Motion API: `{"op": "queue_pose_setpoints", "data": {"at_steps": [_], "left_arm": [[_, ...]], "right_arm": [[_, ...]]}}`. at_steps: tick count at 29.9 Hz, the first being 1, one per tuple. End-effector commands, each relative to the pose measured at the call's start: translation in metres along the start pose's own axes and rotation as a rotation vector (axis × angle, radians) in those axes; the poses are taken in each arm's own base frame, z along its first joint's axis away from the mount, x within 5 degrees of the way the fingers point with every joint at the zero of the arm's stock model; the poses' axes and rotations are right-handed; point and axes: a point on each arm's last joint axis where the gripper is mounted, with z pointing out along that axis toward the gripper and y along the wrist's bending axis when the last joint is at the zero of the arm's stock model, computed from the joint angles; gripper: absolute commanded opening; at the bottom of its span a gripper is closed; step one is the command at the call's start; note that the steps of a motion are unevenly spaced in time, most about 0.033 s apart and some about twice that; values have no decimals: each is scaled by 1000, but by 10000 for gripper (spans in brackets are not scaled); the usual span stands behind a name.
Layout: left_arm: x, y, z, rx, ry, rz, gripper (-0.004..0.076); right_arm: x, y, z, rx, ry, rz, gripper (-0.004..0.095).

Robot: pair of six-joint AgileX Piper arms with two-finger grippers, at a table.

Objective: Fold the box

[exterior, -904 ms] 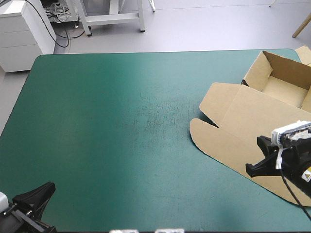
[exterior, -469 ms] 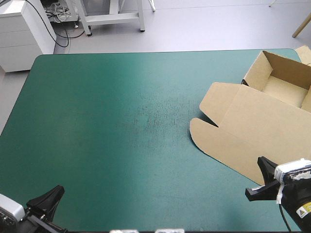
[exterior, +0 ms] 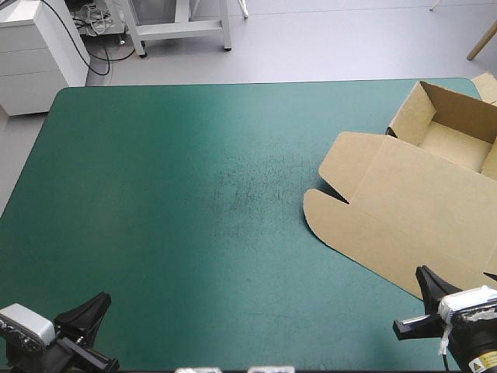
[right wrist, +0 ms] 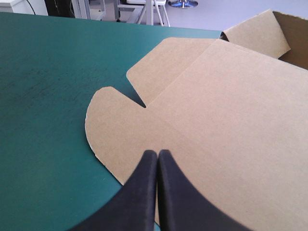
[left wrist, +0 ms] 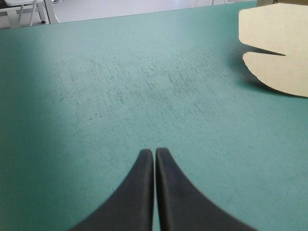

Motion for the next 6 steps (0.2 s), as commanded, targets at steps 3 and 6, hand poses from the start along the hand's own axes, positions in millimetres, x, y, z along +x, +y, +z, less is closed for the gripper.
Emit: {"op": "queue_pose_setpoints", "data": {"at_steps": [3,6], "left_arm": [[-12,-1,-6,5,-112,-8,-8],[-12,-1,-6,5,-112,-8,-8]], "right_arm": [[-13,-2,-8,24,-123,-19,-21],[-13,-1,-9,24,-128,-19,-21]]}}
